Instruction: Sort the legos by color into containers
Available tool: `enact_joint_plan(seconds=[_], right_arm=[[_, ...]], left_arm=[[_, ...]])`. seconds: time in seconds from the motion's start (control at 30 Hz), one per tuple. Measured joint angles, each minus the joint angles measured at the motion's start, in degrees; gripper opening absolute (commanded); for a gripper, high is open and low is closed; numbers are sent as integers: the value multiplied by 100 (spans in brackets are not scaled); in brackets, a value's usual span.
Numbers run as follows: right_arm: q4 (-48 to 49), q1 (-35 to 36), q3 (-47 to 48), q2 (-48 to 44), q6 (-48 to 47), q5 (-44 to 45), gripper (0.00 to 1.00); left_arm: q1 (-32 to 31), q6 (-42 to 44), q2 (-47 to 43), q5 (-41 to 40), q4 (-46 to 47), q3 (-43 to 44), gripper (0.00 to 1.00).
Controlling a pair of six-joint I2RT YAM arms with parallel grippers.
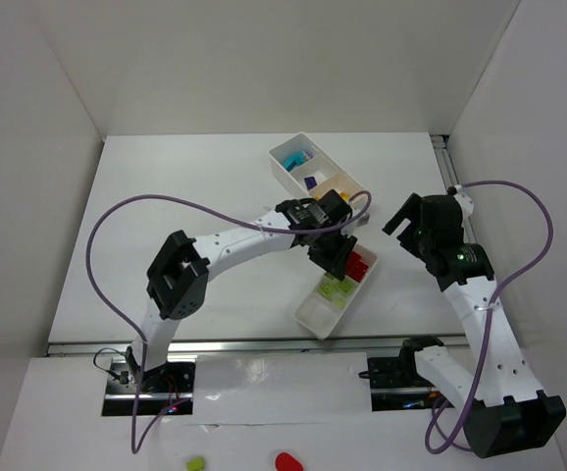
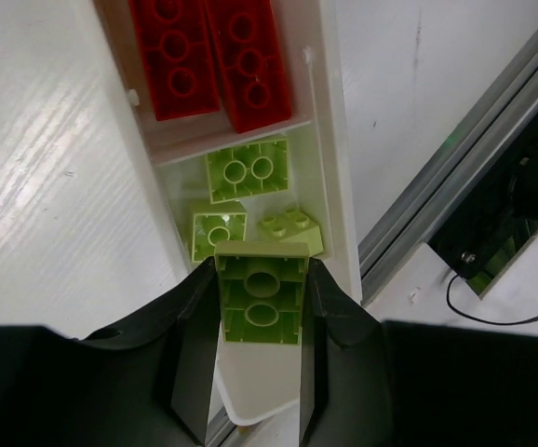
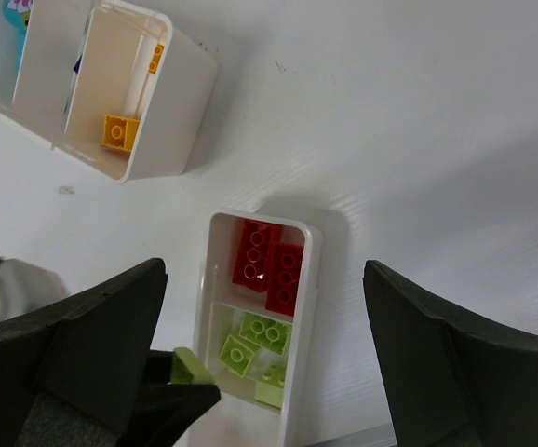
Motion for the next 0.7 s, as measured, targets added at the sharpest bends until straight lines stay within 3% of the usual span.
enact_joint_plan(seconds=[0.07,0.1,0.2,0.27,0.33,0.5,0.7], right_arm=[[-2,0,0,-17,0,11,93],[0,0,0,-33,0,15,93],[-2,0,0,-61,0,15,93],[-4,0,0,-63,0,17,93],[-7,0,2,-63,0,28,93],[-9,0,0,-63,0,44,93],[-61,0,17,-63,4,203,100]], left_arm=[[-55,0,179,2,-55,81,22],[-70,0,251,2,-66,107,32],[-83,0,396,0,-127,127,44],[-101,13,448,-2,-153,127,64],[-107,22,472,4,-173,142,73],[-168,4,476,-13,-232,264,76],[-184,28,326,-238,-586,612,80]])
